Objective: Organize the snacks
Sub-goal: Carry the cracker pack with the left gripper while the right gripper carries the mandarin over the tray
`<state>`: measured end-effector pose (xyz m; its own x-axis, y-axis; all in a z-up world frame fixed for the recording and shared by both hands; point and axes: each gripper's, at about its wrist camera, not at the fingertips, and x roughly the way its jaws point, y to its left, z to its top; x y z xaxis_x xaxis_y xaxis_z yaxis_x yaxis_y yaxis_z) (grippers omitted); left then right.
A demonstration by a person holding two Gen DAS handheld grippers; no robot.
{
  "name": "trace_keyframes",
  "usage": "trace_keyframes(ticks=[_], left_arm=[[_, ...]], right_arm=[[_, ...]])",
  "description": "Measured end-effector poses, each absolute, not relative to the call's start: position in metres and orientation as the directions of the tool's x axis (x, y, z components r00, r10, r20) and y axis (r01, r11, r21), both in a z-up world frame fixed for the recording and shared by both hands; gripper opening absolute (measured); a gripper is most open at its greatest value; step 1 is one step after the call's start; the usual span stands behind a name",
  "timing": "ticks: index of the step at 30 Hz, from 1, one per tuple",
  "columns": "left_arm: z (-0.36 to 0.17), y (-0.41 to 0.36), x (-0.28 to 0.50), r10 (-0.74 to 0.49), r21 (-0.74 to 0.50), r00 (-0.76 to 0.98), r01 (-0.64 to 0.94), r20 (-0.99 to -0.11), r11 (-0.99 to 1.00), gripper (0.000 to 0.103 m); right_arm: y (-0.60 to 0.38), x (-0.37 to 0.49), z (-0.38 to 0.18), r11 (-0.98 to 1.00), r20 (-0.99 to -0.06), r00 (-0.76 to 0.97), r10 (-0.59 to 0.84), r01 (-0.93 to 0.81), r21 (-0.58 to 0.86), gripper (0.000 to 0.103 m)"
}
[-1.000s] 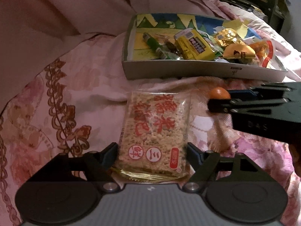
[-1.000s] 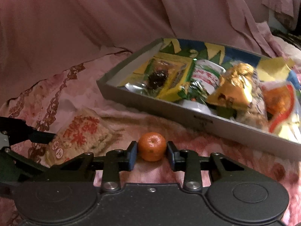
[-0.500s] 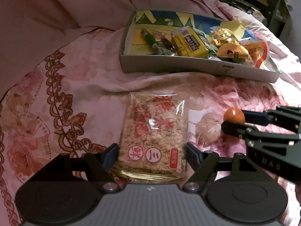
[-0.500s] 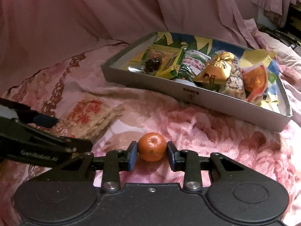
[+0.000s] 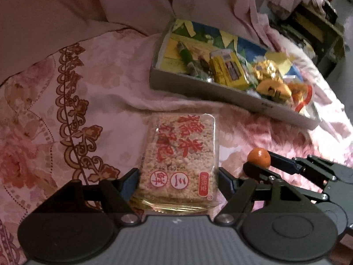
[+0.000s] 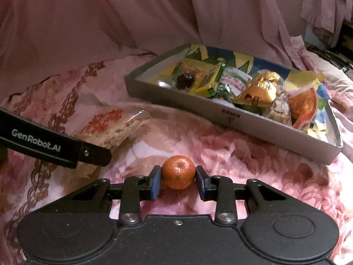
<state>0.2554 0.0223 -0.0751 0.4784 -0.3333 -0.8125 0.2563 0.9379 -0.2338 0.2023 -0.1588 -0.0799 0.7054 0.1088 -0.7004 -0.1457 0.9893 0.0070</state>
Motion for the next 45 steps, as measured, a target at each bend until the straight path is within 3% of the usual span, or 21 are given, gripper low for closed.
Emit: trace_keyframes(ticks=[19,23,29,45], left_arm=[[-0.041,0.037,0.260,-0.259,-0.240,0.767,0.141,-0.587,0.961,0.078],[-0.031,0.030,0.283,-0.252,-0.307,0.803,0.091,-0.540,0.947,0.078],[-0.026,0.005,0.314,-0.276,-0.288,0.833,0.147,-0.480,0.946,0.078],[-0.065,-0.035,0.362,-0.326,-0.260,0.770,0.213,-0.548,0.942,0.078]], right_arm=[[-0.165,0.198,-0.047,0.997,-0.505,0.862,0.043,-0.067,-0.030,0.035],[-0.168,0.202,-0.036,0.998,-0.460,0.888,0.025,-0.050,-0.042,0.035],[-0.180,0.217,-0.027,0.997,-0.402,0.915,-0.040,0.009,-0.078,0.035],[-0.200,0.274,-0.061,0.993,-0.433,0.894,-0.118,0.109,-0.047,0.035]])
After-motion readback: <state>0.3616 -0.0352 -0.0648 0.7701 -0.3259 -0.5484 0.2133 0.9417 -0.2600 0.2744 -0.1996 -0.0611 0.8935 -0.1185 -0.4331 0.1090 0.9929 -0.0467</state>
